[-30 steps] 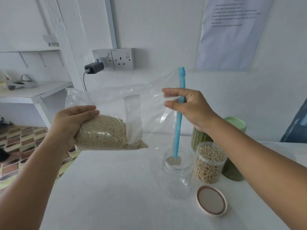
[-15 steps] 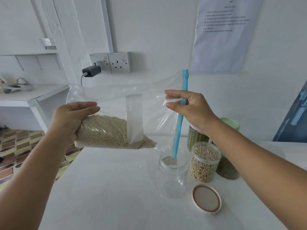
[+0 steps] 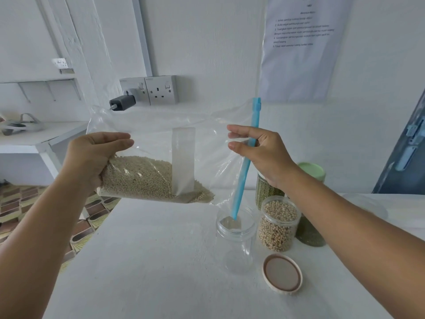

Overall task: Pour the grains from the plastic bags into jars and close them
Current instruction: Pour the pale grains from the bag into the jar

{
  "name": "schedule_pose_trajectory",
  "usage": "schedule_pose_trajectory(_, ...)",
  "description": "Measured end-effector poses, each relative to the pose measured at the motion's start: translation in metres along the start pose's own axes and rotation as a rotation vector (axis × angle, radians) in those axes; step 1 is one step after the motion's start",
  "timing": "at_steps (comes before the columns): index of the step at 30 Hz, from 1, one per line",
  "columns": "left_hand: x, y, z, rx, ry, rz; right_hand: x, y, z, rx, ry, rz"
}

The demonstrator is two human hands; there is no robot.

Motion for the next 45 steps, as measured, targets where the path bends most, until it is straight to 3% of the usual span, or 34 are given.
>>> schedule_pose_trajectory(29, 0.014, -0.012, 0.002, -0.061, -0.06, -0.035, 0.015, 0.006, -0.003, 0.028, -0.093, 0.034)
schedule_pose_trajectory(45, 0.049, -0.005, 0.006, -0.052, -0.064, 0.085, 0.006, 0.006, -0.002, 0.054, -0.146, 0.03)
Point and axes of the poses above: each hand's wrist, its own y-axis away from the middle knuckle, its own z-axis out of the palm, x = y × z, the point moved 6 cm from there along -y, towards the middle knuckle, and after that the axes turned 9 degrees about -y, right-handed, at the moved point
